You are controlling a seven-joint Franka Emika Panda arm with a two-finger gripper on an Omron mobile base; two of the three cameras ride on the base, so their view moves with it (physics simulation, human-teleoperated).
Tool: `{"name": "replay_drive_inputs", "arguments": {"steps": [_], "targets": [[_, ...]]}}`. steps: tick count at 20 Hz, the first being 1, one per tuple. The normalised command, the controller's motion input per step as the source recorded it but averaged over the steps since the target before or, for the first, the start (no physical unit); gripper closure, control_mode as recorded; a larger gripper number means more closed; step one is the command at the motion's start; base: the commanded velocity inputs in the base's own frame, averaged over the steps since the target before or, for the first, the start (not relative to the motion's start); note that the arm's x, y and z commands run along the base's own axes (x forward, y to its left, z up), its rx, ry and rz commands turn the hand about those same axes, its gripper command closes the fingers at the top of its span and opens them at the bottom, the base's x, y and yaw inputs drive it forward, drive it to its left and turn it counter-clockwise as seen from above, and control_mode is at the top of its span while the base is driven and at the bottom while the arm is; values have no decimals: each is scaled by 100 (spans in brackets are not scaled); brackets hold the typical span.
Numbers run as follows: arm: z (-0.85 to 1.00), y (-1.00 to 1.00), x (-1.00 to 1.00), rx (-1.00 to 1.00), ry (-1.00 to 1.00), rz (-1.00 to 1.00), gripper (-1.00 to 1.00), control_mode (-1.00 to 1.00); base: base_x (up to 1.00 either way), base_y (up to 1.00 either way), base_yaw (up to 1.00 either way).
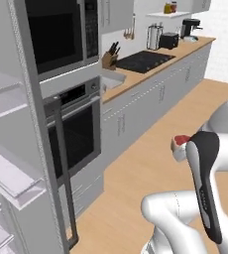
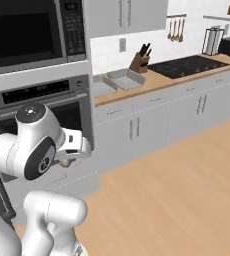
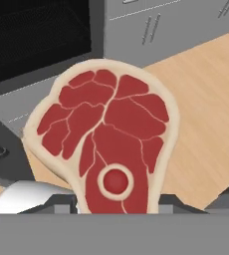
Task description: Place one potato and one steak in each tupperware on the nearby counter, to pack two identical lunches.
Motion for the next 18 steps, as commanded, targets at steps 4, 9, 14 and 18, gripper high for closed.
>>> {"name": "replay_drive_inputs", "arguments": {"steps": [4, 9, 14, 18], "targets": [[0, 0, 0, 0, 0, 0, 100, 100, 100, 0, 0], [0, 0, 0, 0, 0, 0, 100, 100, 100, 0, 2], [0, 0, 0, 0, 0, 0, 100, 100, 100, -21, 13], [0, 0, 0, 0, 0, 0, 100, 100, 100, -39, 54]]}}
